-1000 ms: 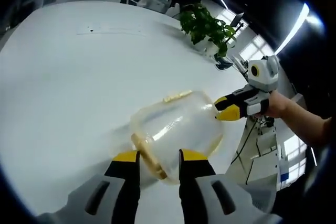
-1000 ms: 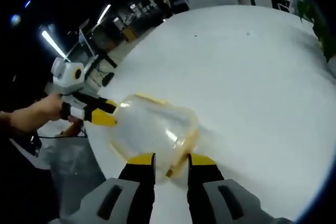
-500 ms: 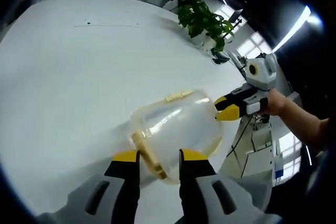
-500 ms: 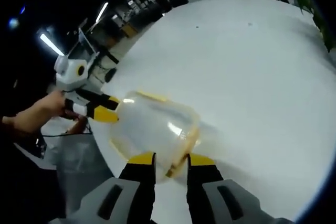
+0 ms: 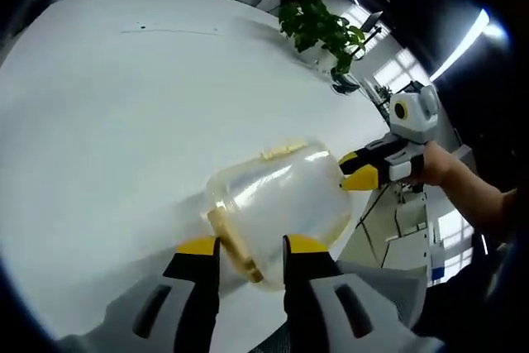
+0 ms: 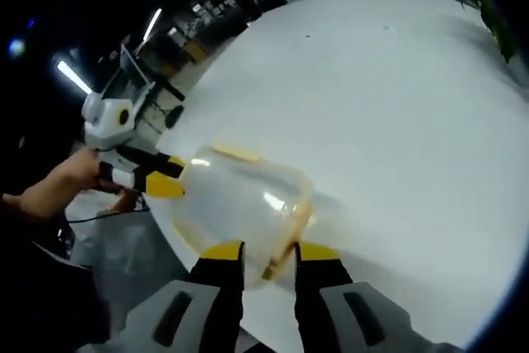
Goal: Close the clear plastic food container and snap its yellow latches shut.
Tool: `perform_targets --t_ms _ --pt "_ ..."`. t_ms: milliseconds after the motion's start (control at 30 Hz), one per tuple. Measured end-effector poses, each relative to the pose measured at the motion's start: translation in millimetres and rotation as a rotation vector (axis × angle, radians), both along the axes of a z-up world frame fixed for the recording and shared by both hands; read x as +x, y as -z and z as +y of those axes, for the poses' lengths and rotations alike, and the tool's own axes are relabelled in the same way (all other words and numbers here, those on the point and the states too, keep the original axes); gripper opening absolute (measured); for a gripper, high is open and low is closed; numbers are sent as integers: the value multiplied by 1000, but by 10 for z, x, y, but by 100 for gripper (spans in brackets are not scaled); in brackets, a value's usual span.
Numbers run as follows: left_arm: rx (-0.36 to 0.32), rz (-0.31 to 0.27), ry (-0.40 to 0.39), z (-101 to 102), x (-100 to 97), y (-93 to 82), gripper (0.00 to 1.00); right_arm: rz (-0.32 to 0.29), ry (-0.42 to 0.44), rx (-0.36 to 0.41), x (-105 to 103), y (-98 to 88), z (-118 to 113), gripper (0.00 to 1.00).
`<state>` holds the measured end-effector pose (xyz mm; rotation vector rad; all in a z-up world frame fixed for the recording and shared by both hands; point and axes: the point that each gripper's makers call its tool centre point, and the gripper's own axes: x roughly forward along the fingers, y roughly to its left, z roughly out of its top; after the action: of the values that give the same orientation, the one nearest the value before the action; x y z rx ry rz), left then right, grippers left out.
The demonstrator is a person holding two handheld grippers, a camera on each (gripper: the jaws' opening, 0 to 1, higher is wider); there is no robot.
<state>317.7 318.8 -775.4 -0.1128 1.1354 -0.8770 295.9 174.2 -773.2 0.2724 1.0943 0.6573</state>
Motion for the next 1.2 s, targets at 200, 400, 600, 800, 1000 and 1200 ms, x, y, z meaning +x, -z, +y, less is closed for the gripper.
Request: perform_targets --t_ms 200,400,600,800,1000,1200 --pt "19 28 -3 -5 -1 -9 29 -23 -11 12 20 -17 -6 23" --pt "135 -153 121 79 108 -104 31 -131 -92 -76 126 -153 -30 30" --pt "116 -312 257 -39 187 -326 36 -275 -261 -112 272 -430 61 28" --pt "115 -441 429 -247 151 -479 35 -312 -421 -159 240 -442 249 29" --pt "104 -535 596 -414 49 -540 34 -337 -491 -181 239 -415 375 28" --pt "134 -546 729 -540 -108 -452 32 -377 -568 -218 268 -397 524 22"
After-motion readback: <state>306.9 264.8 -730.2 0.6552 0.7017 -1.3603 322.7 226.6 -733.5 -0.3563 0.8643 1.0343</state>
